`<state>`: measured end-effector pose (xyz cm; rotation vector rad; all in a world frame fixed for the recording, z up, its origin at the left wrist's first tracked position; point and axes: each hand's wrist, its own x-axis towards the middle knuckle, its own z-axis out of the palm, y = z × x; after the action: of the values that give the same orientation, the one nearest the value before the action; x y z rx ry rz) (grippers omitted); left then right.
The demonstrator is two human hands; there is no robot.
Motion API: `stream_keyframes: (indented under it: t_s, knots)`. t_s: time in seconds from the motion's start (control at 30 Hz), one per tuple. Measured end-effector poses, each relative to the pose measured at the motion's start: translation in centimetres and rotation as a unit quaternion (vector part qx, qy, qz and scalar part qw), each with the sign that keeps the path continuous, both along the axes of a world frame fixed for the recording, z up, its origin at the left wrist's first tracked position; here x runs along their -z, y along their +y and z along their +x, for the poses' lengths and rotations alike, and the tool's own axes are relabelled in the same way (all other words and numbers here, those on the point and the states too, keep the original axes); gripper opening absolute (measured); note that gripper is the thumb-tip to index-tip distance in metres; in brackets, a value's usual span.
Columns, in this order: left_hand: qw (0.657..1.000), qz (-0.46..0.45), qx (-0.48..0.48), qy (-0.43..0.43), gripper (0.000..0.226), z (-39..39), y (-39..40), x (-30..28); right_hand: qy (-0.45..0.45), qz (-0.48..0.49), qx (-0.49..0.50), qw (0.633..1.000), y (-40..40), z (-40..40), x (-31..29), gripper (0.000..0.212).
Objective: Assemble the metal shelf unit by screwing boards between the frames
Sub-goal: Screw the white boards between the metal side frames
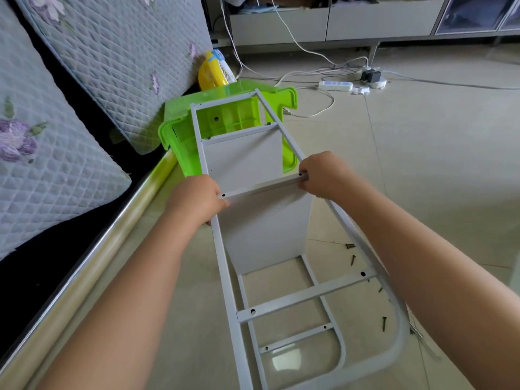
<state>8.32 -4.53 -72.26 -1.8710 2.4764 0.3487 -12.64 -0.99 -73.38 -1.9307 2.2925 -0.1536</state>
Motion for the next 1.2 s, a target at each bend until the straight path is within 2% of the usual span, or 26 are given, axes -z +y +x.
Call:
stream_keyframes:
  t_s: [0.13, 0.33, 0.57, 0.67, 0.83, 1.03, 1.2]
  knots:
    - [1.0, -0.021, 0.019, 0.011, 0.031, 0.3, -0.6, 0.3, -0.013, -0.014, -0.007, 1.0, 0.1, -0.1, -0.1, 0.023]
    - [0.998, -0.039, 0.051, -0.01, 0.048, -0.8, -3.0, 0.0, -0.043, -0.037, 0.025, 0.998, -0.7, -0.5, 0.4, 0.021]
    - [0.998, -0.047, 0.028, -0.018, 0.046, 1.0, -4.6, 0.2, -0.032, -0.027, 0.0, 0.999, -3.7, 1.0, 0.3, 0.023]
    - [0.999, -0.037, -0.005, -0.001, 0.043, 1.7, -4.9, 0.2, -0.027, -0.021, -0.017, 0.999, -5.4, 1.7, -0.1, 0.025]
    - [1.0, -0.014, 0.001, 0.011, 0.04, 1.8, -4.8, 0.2, -0.017, -0.032, -0.012, 0.999, -5.2, 1.6, 0.2, 0.025]
    - [0.997, 0.075, 0.001, 0.033, 0.036, 1.9, -4.0, -0.5, -0.011, -0.041, -0.026, 0.999, -3.0, 1.4, 0.1, 0.027]
    - [0.998, 0.051, -0.014, 0.026, 0.03, 1.5, -3.5, -0.6, -0.007, -0.026, -0.035, 0.999, -2.6, 1.4, -0.9, 0.03]
